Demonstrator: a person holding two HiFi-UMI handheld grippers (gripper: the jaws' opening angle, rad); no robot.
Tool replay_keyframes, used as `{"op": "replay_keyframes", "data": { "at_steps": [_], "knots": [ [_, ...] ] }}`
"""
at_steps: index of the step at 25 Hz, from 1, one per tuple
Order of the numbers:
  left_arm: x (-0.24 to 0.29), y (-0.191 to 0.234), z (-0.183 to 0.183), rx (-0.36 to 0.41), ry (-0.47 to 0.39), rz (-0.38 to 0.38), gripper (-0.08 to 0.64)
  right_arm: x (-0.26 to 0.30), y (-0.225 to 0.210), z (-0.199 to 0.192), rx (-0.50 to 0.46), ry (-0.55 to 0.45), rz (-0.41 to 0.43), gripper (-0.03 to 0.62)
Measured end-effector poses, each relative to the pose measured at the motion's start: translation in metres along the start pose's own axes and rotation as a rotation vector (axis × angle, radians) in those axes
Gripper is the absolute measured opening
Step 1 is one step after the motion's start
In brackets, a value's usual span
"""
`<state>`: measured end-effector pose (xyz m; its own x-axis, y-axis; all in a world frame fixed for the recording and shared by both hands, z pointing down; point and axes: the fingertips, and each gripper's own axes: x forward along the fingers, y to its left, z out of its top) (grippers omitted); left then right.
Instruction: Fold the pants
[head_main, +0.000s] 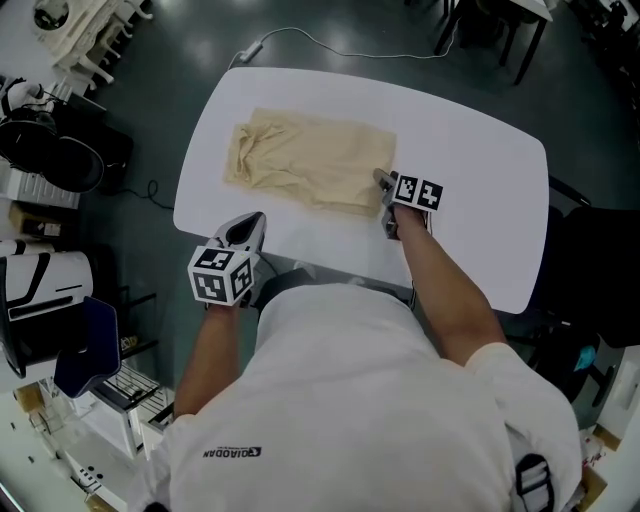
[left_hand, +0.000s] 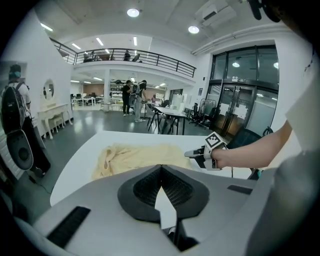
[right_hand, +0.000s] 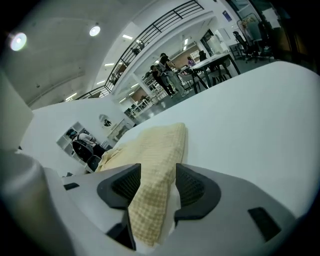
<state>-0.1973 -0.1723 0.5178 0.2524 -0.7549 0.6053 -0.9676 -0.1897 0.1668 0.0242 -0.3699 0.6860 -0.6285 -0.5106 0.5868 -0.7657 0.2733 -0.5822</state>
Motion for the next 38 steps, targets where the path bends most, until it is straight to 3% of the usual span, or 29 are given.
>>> {"op": "replay_keyframes", "data": {
  "at_steps": [8,13,17,24,32,38],
  "knots": [
    [-0.003,-0.01,0.005,0.005,0.012,0.004,0.026,0.016,-0.016,-0.013,0.044,0.049,-0.045,0.23],
    [-0.002,-0.013,0.004,0.005,0.025,0.0,0.026,0.018,-0.019,-0.015,-0.026,0.078,-0.09,0.165],
    [-0.002,-0.012,0.004,0.009,0.026,-0.001,0.026,0.022,-0.016,-0.016,-0.029,0.101,-0.08,0.061],
    [0.001,0.002,0.01,0.004,0.012,-0.016,0.026,0.018,-0.008,-0.012,-0.02,0.08,-0.052,0.04],
    [0.006,0.049,0.024,0.013,-0.011,-0.075,0.026,0.002,0.027,0.005,-0.09,-0.014,-0.055,0.038],
    [0.004,0.107,0.04,0.05,-0.014,-0.153,0.026,-0.011,0.072,0.022,-0.177,-0.081,-0.122,0.038]
  ]
}}
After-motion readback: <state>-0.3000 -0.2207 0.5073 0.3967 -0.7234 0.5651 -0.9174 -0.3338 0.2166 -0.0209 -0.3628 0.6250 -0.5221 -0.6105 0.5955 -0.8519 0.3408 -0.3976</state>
